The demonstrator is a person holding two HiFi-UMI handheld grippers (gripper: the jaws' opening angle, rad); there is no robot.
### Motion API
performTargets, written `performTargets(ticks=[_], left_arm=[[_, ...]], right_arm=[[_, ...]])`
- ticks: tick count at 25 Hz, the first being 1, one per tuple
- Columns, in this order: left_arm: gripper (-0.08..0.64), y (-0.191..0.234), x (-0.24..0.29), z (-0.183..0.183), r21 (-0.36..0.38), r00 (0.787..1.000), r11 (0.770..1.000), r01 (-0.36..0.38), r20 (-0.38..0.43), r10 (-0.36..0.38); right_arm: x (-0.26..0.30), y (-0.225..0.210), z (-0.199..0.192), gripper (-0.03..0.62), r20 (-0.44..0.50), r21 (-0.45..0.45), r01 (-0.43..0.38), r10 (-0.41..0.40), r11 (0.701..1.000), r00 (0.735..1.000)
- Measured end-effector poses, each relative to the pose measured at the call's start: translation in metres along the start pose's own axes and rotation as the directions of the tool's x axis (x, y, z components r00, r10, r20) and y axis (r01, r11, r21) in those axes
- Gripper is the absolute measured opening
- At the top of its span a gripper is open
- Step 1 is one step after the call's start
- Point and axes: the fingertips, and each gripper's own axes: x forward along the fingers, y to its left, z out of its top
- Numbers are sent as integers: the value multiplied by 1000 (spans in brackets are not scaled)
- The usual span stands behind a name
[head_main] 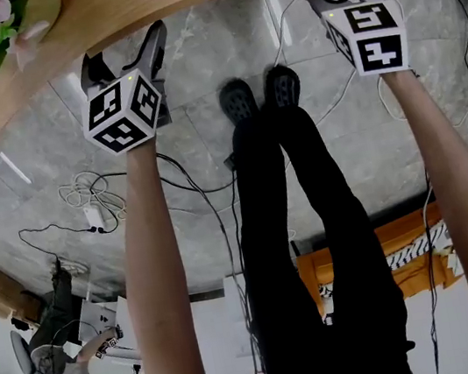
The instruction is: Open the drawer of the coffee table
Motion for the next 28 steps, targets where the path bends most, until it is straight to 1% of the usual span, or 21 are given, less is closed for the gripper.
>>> performTargets(ticks=[10,20,25,28], left_arm=[[509,-9,-23,-25,-6,1000,1000,2,-30,-2],[508,-18,-51,-56,-4,997,1000,15,-76,-15],[508,-23,-63,-69,-14,995,1000,9,-96,-10],[508,-26,-69,-76,-19,995,1000,5,-102,-7]], right_arm=[[-18,17,-26,275,-42,19,-12,13,1000,999],[-42,40,-59,275,-102,30,-21,23,999,994],[-51,47,-72,275,-134,24,-23,26,999,991],[-54,50,-76,275,-136,24,-29,32,999,990]])
